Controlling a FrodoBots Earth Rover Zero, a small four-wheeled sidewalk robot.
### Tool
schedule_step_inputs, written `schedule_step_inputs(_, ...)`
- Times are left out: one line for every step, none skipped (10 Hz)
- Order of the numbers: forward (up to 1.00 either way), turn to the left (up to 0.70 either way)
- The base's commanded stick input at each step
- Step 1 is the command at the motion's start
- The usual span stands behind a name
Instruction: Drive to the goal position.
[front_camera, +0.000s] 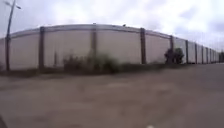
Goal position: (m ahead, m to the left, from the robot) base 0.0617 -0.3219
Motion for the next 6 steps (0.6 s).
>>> schedule_step_inputs(0.0,-0.45)
schedule_step_inputs(0.0,-0.45)
schedule_step_inputs(0.0,-0.45)
schedule_step_inputs(0.0,-0.45)
schedule_step_inputs(0.0,-0.45)
schedule_step_inputs(0.0,-0.45)
